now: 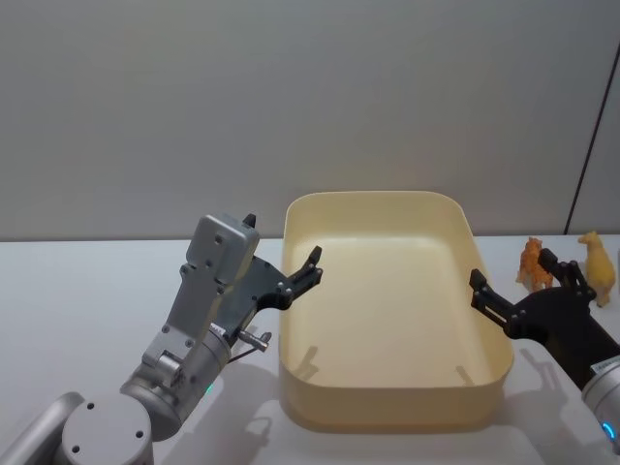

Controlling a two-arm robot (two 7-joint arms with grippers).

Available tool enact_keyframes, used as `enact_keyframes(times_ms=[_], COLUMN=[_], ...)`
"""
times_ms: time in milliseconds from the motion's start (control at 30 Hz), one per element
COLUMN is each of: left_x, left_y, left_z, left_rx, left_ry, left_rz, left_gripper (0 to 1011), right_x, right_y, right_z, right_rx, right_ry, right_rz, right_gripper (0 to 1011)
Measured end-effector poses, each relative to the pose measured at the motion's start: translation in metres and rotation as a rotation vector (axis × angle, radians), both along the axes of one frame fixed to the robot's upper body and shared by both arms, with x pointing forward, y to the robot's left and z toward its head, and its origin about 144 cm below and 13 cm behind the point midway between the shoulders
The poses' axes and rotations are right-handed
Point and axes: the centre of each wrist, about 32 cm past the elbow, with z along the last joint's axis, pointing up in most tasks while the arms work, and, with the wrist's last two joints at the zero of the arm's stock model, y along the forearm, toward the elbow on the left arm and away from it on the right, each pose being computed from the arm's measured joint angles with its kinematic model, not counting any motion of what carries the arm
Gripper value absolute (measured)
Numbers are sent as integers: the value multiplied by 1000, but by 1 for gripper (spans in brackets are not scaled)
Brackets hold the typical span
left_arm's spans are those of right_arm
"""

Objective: Pick up the toy alternately with two hands and place it into the central storage box.

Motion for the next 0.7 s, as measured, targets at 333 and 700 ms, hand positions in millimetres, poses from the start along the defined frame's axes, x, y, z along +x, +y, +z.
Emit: enact_keyframes(times_ms=[333,700], left_x=[0,0], left_y=[0,0], left_z=[0,0], left_rx=[0,0], left_ry=[0,0], left_rz=[0,0], left_gripper=[1001,1001], right_x=[0,0], right_y=[0,0], right_z=[0,0], right_rx=[0,0], right_ry=[0,0], right_rz=[0,0], right_gripper=[1001,1001])
